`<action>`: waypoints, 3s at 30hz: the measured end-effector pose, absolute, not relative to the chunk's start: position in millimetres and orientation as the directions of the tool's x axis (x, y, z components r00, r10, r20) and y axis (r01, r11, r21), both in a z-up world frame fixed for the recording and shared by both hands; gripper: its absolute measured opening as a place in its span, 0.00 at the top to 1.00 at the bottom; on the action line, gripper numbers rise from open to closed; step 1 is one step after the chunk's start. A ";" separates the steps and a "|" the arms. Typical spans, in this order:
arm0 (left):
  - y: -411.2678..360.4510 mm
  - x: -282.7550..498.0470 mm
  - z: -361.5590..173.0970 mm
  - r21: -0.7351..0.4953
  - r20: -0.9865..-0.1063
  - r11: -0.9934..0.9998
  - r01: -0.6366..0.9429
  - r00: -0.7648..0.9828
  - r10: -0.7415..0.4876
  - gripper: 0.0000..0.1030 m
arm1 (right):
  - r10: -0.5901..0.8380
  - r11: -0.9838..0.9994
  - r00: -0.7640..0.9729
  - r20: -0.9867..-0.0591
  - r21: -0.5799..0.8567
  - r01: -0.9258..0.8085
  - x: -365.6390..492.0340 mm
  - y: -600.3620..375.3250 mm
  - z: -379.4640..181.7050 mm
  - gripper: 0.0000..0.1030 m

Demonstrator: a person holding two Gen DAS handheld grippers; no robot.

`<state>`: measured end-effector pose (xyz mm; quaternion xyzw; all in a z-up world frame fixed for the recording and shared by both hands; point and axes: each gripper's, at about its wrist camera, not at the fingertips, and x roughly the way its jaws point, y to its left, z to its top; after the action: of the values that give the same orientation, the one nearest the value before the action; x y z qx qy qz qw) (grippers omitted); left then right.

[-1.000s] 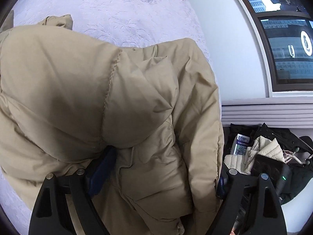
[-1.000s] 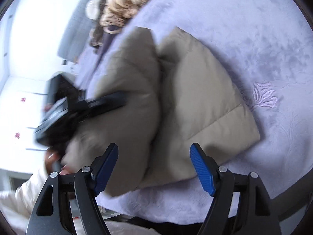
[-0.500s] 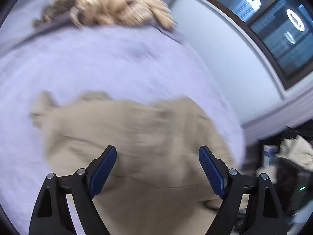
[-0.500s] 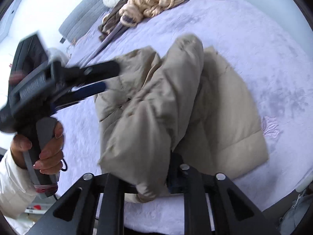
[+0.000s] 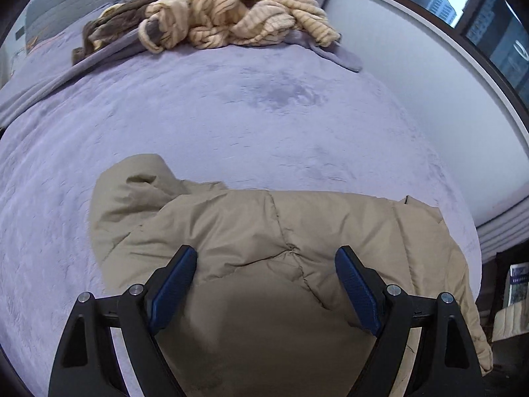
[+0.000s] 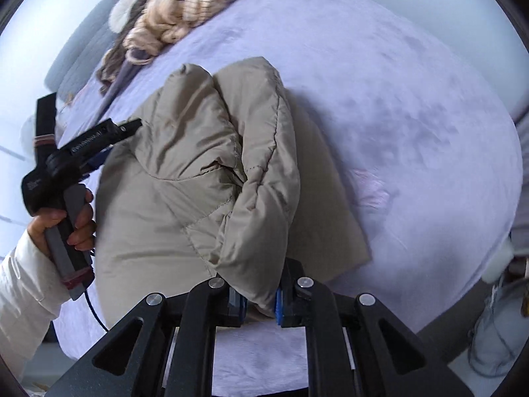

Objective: Fold large clothes

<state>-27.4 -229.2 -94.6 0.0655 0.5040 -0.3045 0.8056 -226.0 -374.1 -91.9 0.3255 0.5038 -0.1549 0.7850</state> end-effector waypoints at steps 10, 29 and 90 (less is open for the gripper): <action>-279.2 -33.9 -107.5 -0.180 -0.873 0.785 0.593 0.271 -0.405 0.16 | 0.228 0.593 0.431 -0.873 0.476 0.650 -246.1 -425.1 -139.0 0.77; -263.4 -34.5 -105.6 -0.179 -0.874 0.806 0.564 0.285 -0.394 0.16 | 0.414 0.617 0.442 -0.796 0.602 0.507 -79.7 -462.5 -153.5 0.83; -110.9 -176.6 -73.6 -0.179 -0.933 0.921 0.346 0.238 -0.271 0.02 | 0.308 0.808 0.374 -0.875 0.448 0.384 -200.8 -370.0 -94.1 0.34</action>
<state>-176.6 -110.9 -73.6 0.0322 0.5854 -0.1961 0.7860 -200.8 -370.0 -94.1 0.3092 0.5589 -0.0248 0.7690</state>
